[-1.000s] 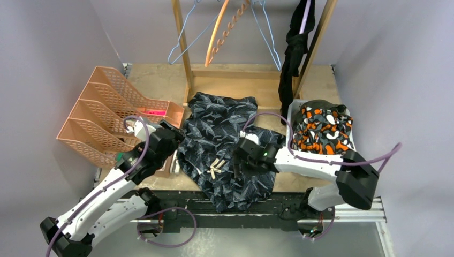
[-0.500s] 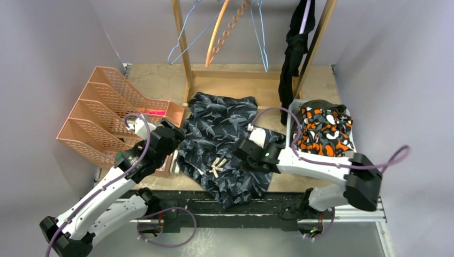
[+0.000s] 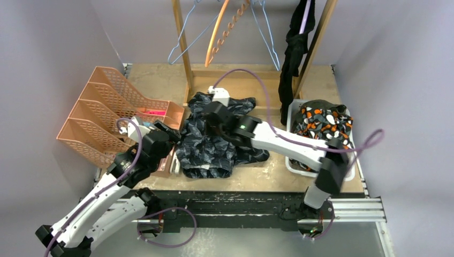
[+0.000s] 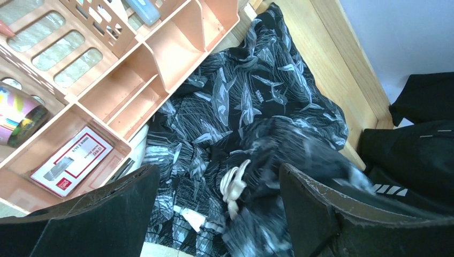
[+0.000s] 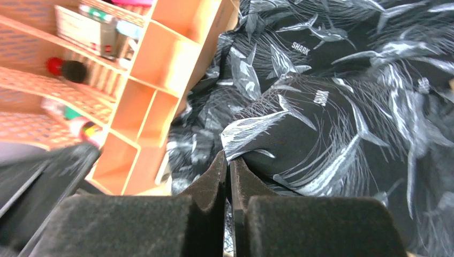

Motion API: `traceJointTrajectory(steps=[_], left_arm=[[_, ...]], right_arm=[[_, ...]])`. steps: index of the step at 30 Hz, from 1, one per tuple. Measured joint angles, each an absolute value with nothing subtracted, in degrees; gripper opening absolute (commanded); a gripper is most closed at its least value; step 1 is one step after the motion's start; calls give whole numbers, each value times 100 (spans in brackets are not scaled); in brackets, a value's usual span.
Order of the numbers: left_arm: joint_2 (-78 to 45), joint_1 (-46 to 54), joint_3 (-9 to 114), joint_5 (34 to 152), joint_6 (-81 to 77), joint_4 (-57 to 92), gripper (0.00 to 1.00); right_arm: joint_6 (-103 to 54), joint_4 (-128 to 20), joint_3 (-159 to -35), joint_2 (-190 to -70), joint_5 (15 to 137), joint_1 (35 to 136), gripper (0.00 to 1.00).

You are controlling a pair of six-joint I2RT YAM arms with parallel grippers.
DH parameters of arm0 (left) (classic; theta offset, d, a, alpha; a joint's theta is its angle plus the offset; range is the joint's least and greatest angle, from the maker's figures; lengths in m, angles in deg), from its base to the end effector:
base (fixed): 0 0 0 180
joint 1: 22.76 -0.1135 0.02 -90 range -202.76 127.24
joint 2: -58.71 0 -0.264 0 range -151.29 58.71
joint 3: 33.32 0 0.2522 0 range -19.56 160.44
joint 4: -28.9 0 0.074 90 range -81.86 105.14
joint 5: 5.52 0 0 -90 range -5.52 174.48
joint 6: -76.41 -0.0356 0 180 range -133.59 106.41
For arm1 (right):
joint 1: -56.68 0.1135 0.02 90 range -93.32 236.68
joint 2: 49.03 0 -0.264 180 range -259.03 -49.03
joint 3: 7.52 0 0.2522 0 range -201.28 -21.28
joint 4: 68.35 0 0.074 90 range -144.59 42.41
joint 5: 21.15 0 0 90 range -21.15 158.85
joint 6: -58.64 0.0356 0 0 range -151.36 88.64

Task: Remove the shorts from the hanger
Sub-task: Pick up the shorts at the center of the board.

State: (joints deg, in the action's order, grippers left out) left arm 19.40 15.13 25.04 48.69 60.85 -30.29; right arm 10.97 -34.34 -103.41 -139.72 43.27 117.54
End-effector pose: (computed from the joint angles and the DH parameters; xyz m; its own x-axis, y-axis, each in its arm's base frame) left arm 0.1176 -0.0651 0.2967 -0.2765 -0.7750 -0.5683 -0.4511 0.6268 -0.6353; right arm 0.1923 0.3133 0.3492 -0.5799 0.2071 -0.7879 -0.2882 0.8524 0.4362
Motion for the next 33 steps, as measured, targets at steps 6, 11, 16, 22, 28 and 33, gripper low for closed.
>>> traceJointTrajectory(steps=[6, 11, 16, 22, 28, 33], left_arm=[[2248, 1513, 2630, 4681, 6209, -3381, 81], [2628, 1513, 2790, 4362, 6347, -3751, 81], [3011, 1513, 2849, 3999, 6524, -4076, 81], [3332, 1513, 2908, 3636, 6701, -4374, 80], [3400, 1513, 2973, 3448, 6767, -4555, 80], [3406, 1513, 2984, 3369, 6791, -4675, 80]], right_arm=[[784, -3436, -11020, -15524, 4769, 11577, 43], [721, -3536, -10961, -15850, 5293, 11472, 73], [579, -3923, -10865, -15858, 5958, 11448, 92], [465, -4214, -10909, -16029, 6436, 11516, 99], [456, -3831, -11541, -16798, 6283, 11693, 99], [399, -3606, -11694, -17063, 6117, 11896, 99]])
